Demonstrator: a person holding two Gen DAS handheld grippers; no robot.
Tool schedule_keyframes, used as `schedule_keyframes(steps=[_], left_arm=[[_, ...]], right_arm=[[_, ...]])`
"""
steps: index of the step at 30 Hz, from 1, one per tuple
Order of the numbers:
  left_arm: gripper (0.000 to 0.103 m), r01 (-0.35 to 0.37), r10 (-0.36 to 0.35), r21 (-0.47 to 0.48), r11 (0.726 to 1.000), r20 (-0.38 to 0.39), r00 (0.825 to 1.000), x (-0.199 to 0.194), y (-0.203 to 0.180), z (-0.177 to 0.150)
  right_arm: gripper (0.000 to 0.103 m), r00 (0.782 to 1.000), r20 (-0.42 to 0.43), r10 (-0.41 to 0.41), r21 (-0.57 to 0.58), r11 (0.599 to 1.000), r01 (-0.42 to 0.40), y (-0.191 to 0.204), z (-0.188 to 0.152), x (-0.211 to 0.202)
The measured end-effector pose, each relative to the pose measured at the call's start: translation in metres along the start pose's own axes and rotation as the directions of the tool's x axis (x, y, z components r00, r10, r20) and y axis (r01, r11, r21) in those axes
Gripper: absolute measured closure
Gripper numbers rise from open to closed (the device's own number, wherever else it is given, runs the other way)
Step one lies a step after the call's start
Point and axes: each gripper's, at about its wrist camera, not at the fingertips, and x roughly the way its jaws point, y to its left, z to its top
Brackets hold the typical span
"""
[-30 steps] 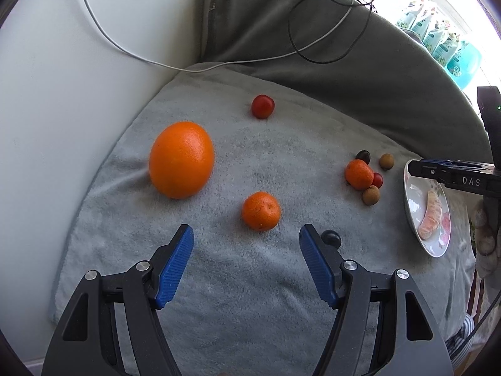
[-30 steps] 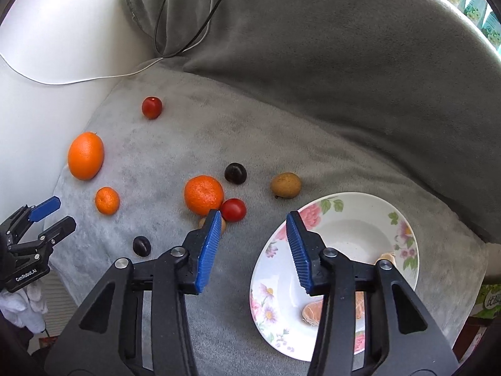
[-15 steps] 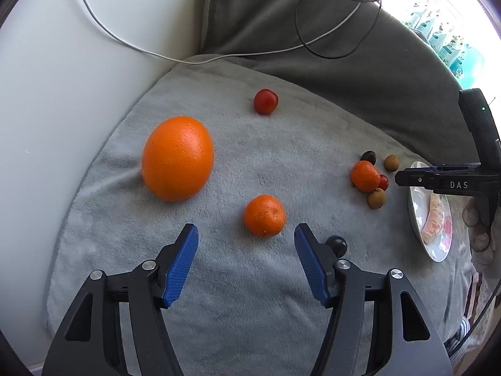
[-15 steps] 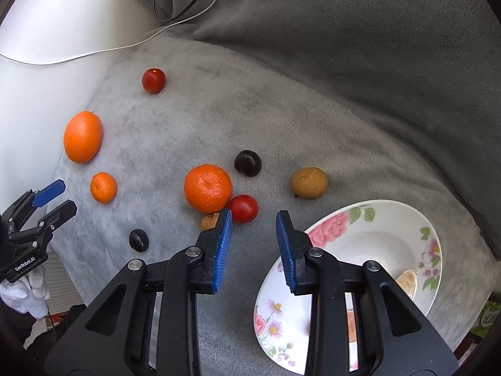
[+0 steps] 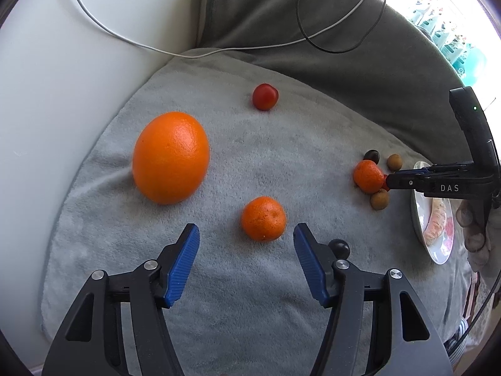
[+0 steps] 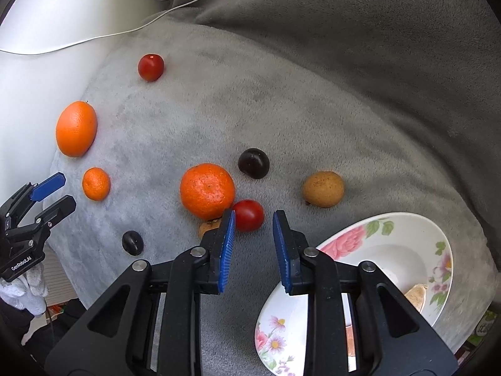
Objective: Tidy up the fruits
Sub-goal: 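Move the right gripper to the cherry tomato beside the mandarin, then grasp the cherry tomato with the right gripper while the left gripper grasps the mandarin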
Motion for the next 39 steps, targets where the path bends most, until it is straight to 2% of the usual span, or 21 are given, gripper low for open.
schedule_keyframes(steps=[7, 15, 26, 28, 30, 33, 39], left_arm=[[0.041, 0.026, -0.027, -0.008, 1.000, -0.016, 1.000, 0.006, 0.000, 0.003], [0.041, 0.077, -0.080, -0.048, 0.996, -0.053, 0.995, 0.021, 0.002, 0.005], [0.043, 0.090, -0.092, -0.034, 0.995, -0.059, 0.994, 0.032, -0.001, 0.008], [0.048, 0.089, -0.090, -0.026, 0.996, -0.060, 0.994, 0.033, -0.003, 0.008], [0.058, 0.083, -0.085, -0.023, 0.996, -0.063, 0.994, 0.035, -0.002, 0.008], [0.067, 0.089, -0.091, -0.031, 0.996, -0.064, 0.994, 0.037, 0.000, 0.007], [0.068, 0.092, -0.092, -0.019, 0.996, -0.051, 0.994, 0.037, -0.002, 0.006]], right_arm=[[0.077, 1.000, -0.009, 0.005, -0.017, 1.000, -0.005, 0.008, 0.009, 0.008], [0.077, 0.998, -0.025, 0.053, 0.000, 0.999, -0.053, 0.005, 0.015, 0.017], [0.078, 0.982, -0.039, 0.184, 0.067, 0.981, -0.182, -0.024, 0.007, 0.019], [0.078, 0.981, -0.036, 0.193, 0.074, 0.979, -0.190, -0.027, 0.005, 0.018], [0.079, 0.982, -0.030, 0.189, 0.073, 0.980, -0.186, -0.028, 0.003, 0.015], [0.079, 0.985, -0.022, 0.170, 0.063, 0.984, -0.169, -0.023, 0.001, 0.013], [0.079, 0.991, -0.005, 0.134, 0.053, 0.990, -0.134, -0.017, 0.000, 0.008]])
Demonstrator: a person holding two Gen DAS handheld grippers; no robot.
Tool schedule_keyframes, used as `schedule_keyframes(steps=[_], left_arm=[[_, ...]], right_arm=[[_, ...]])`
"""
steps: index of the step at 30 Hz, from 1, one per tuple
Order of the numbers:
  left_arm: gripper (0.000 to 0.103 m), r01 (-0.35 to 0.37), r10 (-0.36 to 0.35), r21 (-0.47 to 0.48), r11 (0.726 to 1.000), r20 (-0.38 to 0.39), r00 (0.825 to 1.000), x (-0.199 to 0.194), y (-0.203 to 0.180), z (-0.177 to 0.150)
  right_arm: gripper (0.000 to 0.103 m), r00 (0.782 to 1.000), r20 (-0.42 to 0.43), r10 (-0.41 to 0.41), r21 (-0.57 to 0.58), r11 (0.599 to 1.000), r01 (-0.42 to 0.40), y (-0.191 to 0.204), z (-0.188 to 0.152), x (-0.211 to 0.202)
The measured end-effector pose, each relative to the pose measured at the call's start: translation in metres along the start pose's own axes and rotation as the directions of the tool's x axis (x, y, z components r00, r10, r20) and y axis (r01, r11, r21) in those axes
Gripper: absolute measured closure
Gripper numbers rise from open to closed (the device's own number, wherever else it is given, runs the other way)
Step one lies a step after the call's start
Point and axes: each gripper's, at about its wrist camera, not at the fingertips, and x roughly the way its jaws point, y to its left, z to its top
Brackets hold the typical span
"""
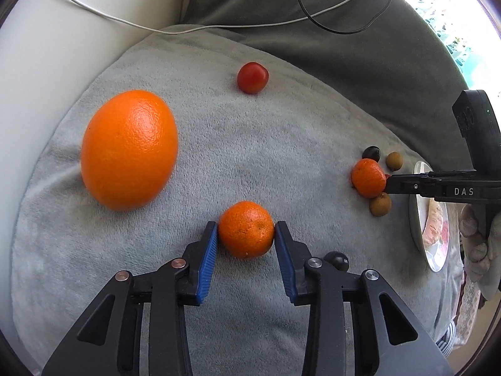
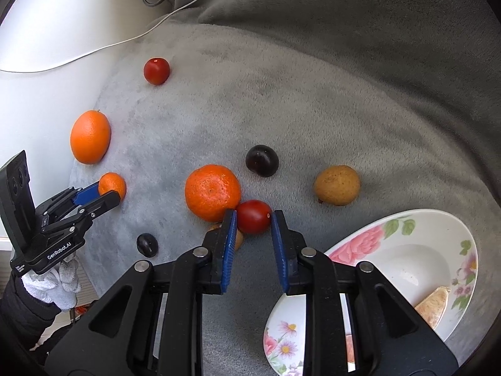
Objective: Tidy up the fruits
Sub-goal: 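Grasp the cherry tomato with the right gripper while the left gripper grasps the mandarin, then place the tomato on the plate with the right gripper while the left places the mandarin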
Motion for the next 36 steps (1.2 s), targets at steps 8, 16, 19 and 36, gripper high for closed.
schedule_keyframes(steps=[8, 16, 19, 36], left_arm=[[0.069, -0.001, 0.001, 0.009, 1.000, 0.014, 1.000, -0.007, -0.006, 0.000], [0.069, 0.001, -0.002, 0.035, 0.999, 0.036, 0.999, -0.024, -0.014, 0.000], [0.069, 0.008, -0.010, 0.045, 0.999, 0.042, 0.999, -0.030, -0.019, 0.000], [0.069, 0.086, -0.094, 0.207, 0.974, 0.028, 0.995, -0.035, -0.103, 0.001]], right_arm=[[0.080, 0.999, 0.038, -0.028, -0.009, 1.000, 0.028, 0.006, -0.002, -0.009], [0.080, 0.996, 0.087, -0.033, 0.005, 0.999, 0.033, 0.004, -0.008, -0.029], [0.080, 0.993, 0.109, -0.040, 0.011, 0.999, 0.039, 0.001, -0.014, -0.040], [0.080, 0.972, 0.199, -0.124, 0.149, 0.984, 0.095, -0.056, -0.072, -0.098]])
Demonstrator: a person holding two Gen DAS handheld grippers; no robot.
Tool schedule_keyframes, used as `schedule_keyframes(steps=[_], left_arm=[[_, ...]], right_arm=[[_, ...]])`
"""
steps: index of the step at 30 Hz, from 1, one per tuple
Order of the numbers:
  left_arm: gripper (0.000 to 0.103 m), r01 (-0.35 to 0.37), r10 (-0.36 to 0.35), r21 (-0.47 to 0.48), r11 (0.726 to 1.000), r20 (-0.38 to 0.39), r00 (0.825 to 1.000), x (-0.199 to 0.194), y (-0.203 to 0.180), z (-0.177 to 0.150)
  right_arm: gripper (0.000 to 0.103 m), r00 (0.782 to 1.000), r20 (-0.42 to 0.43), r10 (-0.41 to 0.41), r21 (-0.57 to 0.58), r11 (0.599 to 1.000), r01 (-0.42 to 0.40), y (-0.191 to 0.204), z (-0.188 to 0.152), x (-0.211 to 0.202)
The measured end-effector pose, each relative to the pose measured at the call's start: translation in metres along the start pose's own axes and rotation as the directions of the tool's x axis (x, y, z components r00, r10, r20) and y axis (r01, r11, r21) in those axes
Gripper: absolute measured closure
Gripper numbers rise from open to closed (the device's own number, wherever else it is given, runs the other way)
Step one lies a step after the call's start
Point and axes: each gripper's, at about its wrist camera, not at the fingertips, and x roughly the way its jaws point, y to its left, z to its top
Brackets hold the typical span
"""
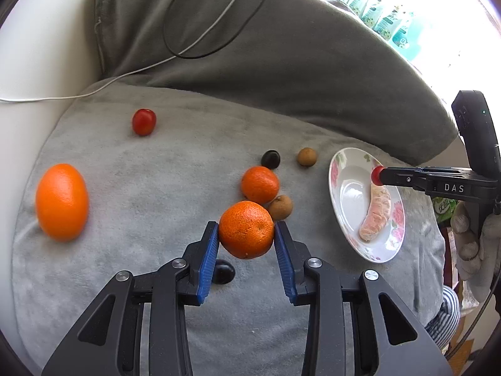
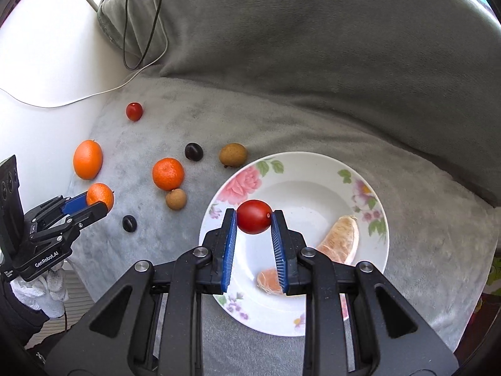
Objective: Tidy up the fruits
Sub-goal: 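Place the tomato on the plate with the right gripper while the left places the mandarin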
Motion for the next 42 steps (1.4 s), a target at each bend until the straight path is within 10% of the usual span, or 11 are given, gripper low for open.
schedule_keyframes(steps=[35, 42], left_arm=[[0.068, 0.167, -0.149, 0.210, 0.963, -0.096, 0.984, 0.038, -0.134, -0.003], [0.049, 0.175, -0.160, 0.225, 0.959, -0.084, 0.983, 0.033, -0.139, -0.003]], right_arm=[[0.079, 0.998, 0.049, -0.044, 0.147, 0.989, 0.036, -0.065, -0.036, -0.029], [0.037, 0.995, 0.078, -0.055, 0.152, 0.987, 0.042, -0.063, -0.036, -0.036]])
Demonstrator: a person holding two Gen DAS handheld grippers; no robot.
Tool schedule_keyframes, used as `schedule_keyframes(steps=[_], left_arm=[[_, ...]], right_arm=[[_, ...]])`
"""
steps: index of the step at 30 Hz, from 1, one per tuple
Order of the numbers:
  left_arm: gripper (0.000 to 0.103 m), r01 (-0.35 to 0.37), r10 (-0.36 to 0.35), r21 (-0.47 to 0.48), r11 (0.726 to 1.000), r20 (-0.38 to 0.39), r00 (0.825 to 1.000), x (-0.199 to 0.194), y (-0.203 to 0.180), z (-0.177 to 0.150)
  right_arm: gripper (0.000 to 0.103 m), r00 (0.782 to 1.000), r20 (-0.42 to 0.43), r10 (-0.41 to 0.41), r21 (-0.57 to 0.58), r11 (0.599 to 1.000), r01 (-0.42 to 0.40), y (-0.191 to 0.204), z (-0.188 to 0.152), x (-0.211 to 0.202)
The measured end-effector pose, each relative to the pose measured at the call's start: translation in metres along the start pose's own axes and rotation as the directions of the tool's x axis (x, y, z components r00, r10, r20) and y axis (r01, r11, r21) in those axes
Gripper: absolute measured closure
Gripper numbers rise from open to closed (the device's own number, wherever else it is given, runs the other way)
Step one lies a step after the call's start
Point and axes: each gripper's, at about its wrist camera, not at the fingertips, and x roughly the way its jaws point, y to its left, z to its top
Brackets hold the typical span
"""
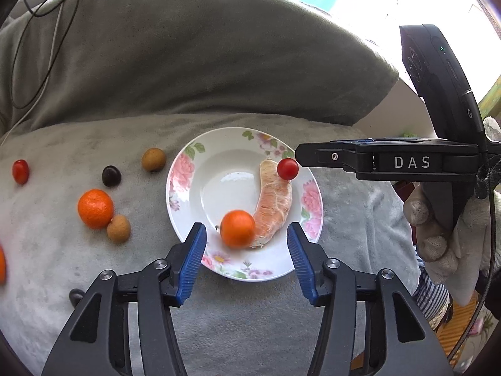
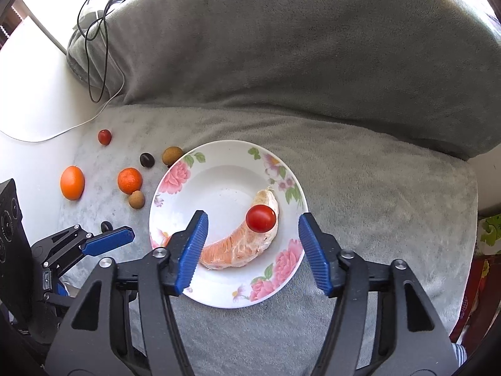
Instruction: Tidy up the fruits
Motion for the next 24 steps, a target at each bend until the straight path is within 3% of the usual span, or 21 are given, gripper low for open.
schedule_keyframes(steps=[14, 24], left_arm=[[0.045, -0.035, 0.036, -0.023, 0.999, 0.021, 0.999, -0.014, 0.012, -0.008], [0.046, -0.075, 0.079, -0.092, 0.993, 0.035, 0.996, -0.035, 0.045, -0.021]], right_arm=[[0.034, 0.999, 0.044, 0.004, -0.034, 0.999, -0.002, 0.016, 0.001, -0.011], [0.034, 0.998, 0.060, 0.003, -0.050, 0.999, 0.000, 0.032, 0.004, -0.010]])
